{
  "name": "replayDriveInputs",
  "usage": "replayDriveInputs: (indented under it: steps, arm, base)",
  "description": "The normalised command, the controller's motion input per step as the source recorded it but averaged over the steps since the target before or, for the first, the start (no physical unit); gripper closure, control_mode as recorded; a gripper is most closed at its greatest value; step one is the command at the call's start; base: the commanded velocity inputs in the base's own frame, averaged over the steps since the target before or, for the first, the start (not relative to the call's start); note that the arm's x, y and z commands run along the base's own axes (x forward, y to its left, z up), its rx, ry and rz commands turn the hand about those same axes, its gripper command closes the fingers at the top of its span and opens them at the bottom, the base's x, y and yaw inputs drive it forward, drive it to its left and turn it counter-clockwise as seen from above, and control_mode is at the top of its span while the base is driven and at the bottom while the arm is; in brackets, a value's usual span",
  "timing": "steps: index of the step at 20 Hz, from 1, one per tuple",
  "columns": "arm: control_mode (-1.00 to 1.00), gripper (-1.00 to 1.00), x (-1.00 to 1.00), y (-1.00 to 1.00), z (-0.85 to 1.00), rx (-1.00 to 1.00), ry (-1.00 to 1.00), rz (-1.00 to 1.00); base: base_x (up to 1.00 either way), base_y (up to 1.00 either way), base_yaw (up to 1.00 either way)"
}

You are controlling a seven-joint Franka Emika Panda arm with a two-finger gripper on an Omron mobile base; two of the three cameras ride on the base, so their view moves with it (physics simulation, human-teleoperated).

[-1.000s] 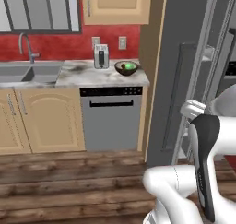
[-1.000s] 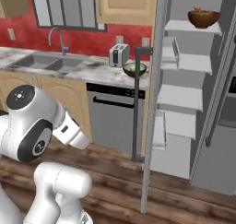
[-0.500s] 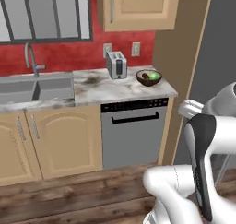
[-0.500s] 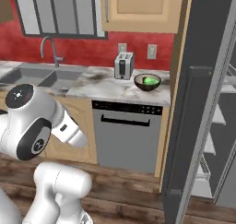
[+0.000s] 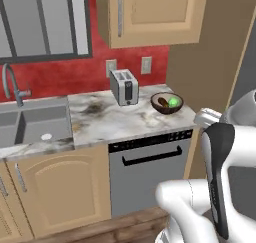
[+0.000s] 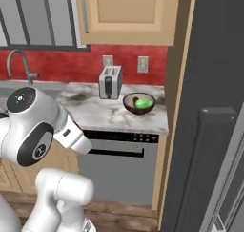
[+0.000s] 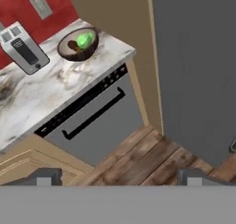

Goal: Place the bowl with the sweet potato and corn on the second highest shelf of the fridge. Place the bowl with the fishs on the top shelf of the fridge.

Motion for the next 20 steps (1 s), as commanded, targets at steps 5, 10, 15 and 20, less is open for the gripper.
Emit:
replayDriveInputs:
  steps: [5, 10, 15, 20]
  arm:
    - [1.00, -1.00, 0.00, 0.00, 0.00, 0.00, 0.00, 0.00]
    - [1.00, -1.00, 0.00, 0.00, 0.00, 0.00, 0.00, 0.00]
    - [1.00, -1.00, 0.00, 0.00, 0.00, 0.00, 0.00, 0.00]
    - [1.00, -1.00, 0.00, 0.00, 0.00, 0.00, 0.00, 0.00]
  base:
    - [0.57, -0.02, -0.02]
    - [0.70, -0.02, -0.02]
    - [0.76, -0.11, -0.01]
    - [0.52, -0.35, -0.02]
